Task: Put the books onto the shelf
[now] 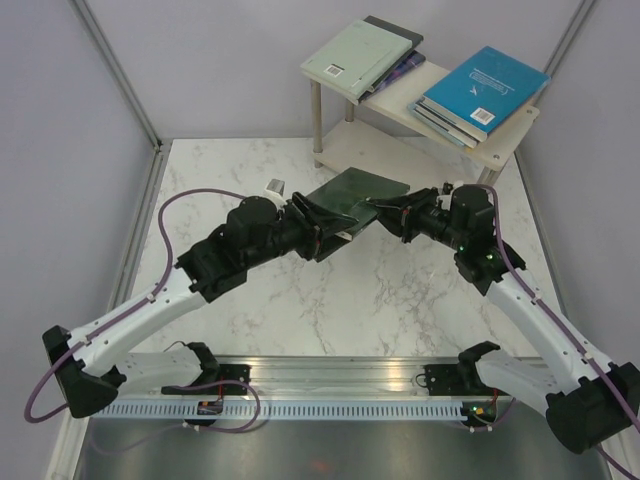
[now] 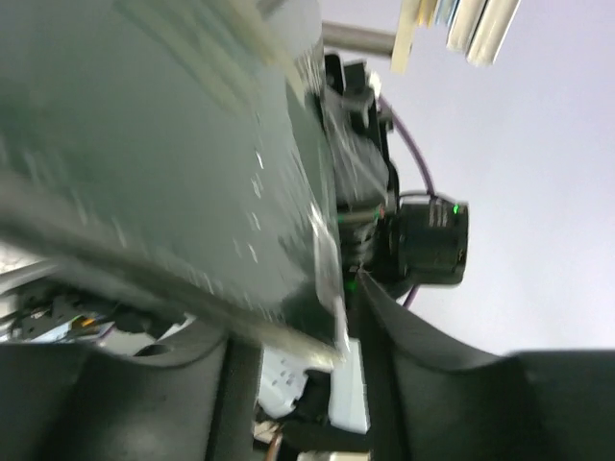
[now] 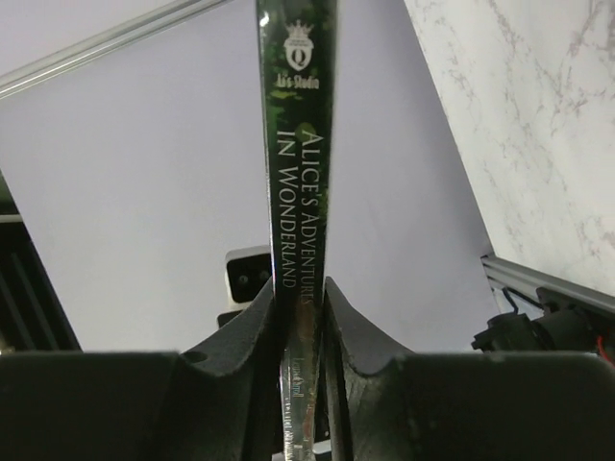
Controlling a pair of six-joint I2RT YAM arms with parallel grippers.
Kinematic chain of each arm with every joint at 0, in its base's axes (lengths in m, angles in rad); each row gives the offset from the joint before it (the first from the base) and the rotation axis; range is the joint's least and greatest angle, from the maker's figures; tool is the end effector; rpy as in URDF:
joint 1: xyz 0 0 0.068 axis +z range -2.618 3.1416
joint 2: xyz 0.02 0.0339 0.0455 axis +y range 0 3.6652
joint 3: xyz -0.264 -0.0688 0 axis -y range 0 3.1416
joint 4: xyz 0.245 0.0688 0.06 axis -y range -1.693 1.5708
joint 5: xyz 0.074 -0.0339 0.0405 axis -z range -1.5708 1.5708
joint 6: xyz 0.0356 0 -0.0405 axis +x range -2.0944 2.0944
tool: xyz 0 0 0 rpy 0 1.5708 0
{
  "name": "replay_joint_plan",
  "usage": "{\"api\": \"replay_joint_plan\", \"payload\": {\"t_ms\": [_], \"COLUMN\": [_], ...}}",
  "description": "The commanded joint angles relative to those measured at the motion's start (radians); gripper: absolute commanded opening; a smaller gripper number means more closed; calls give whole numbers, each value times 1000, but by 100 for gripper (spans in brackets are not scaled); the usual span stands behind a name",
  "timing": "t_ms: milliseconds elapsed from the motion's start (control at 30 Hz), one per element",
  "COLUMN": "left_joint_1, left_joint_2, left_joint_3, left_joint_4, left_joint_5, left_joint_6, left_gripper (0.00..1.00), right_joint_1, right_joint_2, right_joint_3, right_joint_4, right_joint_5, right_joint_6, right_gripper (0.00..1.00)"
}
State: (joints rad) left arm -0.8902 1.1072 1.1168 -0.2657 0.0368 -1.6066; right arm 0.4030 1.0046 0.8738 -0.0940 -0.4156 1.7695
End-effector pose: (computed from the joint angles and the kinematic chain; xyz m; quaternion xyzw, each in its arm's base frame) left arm 0.1578 -0.1970 0.3842 -0.2670 0.7452 -0.5841 0.1797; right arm 0.2087 0.1046 0.3401 0.3833 0.6746 0.6149 0.1414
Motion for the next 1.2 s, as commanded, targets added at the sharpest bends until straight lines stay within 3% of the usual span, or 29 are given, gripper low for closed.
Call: {"api": "replay_joint_plan", "payload": {"t_ms": [0, 233, 267, 433, 533, 667, 1000, 1100, 1167], "left_joint_1": [-4, -1, -1, 25, 46, 54, 54, 54, 54], "left_joint_2": [-58, -125, -138, -249, -308, -330, -258, -236, -225], "left_joint_3": [6, -75, -74, -16, 21, 69, 149, 170, 186], "left_joint_4": [-50, -122, -151, -483, -646, -742, -776, -776, -773], "left_joint_5": [74, 141, 126, 0, -81, -149, -190, -184, -183], "left_joint_6": [73, 102, 112, 224, 282, 349, 405, 424, 427], "left_gripper": [53, 73, 80, 100, 100, 100, 100, 100, 100], "right_joint_1": [3, 3, 3, 3, 3, 3, -3, -68, -179], "right_joint_2": [0, -6, -8, 26, 80, 132, 359, 457, 508], "right_joint_3": [63, 73, 86, 188, 339, 538, 1071, 1252, 1326], "right_joint_4": [27, 5, -6, -139, -222, -340, -408, -414, -411], "right_joint_5": [34, 49, 49, -44, -138, -170, -216, -250, -279], "right_joint_6": [-44, -74, -85, -226, -326, -416, -395, -386, -374], "right_gripper": [0, 0, 0, 0, 0, 0, 0, 0, 0]}}
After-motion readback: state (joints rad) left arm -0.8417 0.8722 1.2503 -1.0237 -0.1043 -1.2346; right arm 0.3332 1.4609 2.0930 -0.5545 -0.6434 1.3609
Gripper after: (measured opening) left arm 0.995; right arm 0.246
